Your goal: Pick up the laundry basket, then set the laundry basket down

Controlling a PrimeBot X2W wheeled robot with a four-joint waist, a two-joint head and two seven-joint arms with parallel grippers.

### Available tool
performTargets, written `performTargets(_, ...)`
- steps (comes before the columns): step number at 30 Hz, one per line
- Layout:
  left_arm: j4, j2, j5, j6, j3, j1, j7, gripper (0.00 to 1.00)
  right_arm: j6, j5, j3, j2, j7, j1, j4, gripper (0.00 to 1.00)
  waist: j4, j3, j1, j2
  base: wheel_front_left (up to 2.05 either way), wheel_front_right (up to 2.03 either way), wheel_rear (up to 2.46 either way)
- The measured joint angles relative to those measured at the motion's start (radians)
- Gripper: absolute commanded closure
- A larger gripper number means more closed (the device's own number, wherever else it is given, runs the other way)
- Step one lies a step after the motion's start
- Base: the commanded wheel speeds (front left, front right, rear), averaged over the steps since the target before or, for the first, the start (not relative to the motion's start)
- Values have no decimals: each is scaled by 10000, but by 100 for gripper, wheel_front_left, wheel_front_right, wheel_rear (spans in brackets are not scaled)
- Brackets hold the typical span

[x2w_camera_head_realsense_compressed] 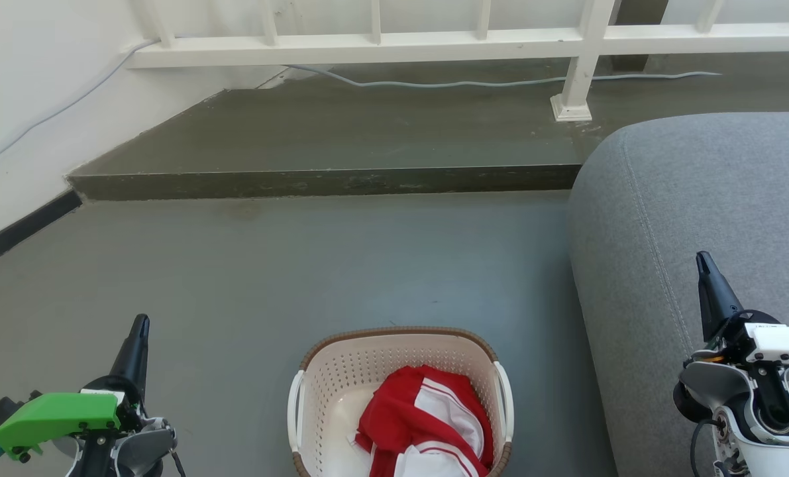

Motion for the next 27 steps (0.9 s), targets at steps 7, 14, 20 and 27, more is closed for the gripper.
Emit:
performTargets(7, 0, -2, 0, 0, 2, 0, 0, 100, 12, 0, -6, 0, 0, 0, 0, 100, 0, 0, 0, 0, 0, 0, 0)
performTargets(14, 0, -4, 0, -2, 6, 0, 2, 100, 12, 0, -12, 0, 0, 0, 0, 100, 0, 0, 0, 0, 0, 0, 0)
performTargets(20, 0, -4, 0, -2, 8, 0, 2, 100, 17, 0, -17, 2, 0, 0, 2, 100, 0, 0, 0, 0, 0, 0, 0)
performTargets(27, -2, -6, 0, -2, 10, 0, 10, 100, 25, 0, -23, 2, 0, 0, 2, 100, -1, 0, 0, 0, 0, 0, 0)
